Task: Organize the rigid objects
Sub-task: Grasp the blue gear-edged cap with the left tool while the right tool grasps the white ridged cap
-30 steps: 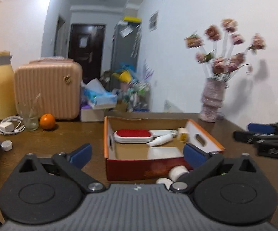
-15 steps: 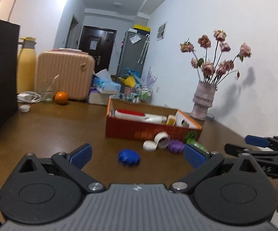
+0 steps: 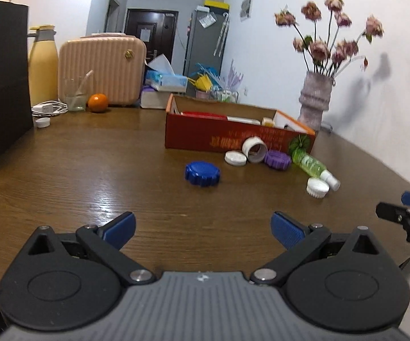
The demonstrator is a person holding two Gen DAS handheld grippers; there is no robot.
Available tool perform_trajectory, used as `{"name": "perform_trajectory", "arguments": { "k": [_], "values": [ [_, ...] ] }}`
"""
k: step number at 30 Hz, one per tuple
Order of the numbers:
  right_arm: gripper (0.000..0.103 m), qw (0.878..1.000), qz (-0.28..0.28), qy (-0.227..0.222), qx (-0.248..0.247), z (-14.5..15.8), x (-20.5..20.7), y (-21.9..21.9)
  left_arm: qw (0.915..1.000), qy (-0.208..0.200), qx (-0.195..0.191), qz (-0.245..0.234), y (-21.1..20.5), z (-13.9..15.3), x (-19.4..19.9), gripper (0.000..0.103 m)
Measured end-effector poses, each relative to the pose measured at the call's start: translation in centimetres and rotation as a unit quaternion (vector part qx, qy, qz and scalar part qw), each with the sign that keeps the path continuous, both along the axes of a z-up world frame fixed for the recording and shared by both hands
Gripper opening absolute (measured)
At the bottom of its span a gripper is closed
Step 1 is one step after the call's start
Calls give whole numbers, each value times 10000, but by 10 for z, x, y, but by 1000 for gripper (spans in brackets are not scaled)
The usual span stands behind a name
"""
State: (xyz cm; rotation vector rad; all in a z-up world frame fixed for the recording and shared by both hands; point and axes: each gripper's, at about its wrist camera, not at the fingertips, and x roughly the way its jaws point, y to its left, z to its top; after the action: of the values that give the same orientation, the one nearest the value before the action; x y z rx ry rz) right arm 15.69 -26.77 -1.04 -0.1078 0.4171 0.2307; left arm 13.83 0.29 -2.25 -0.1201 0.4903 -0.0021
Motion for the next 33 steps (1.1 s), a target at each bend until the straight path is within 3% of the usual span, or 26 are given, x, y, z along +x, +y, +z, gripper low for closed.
{"name": "perform_trajectory", "arguments": {
  "k": [7,17,19,21,24,27,33],
  "values": [
    [69,9992,108,376,-110,-18,43,13,9992,188,316,-139,-6,-7,38,102],
    [62,9963,22,825,-228,-36,120,23,9981,497,320,-198,1,-19,126,91],
    [59,9959,56,869,-265,-37,134,25,9971,733,144,-170,5,-23,144,79],
    [57,9956,83,892,-290,-39,145,28,9963,824,-52,-224,9,-26,156,77],
    [54,9948,106,967,-302,-43,159,31,9964,827,30,-203,9,-27,168,72],
    [40,9946,186,992,-250,-43,165,34,9969,774,45,-163,9,-28,175,55],
    [39,9942,287,981,-324,-43,171,41,9969,739,48,-252,7,-28,177,55]
  ]
}}
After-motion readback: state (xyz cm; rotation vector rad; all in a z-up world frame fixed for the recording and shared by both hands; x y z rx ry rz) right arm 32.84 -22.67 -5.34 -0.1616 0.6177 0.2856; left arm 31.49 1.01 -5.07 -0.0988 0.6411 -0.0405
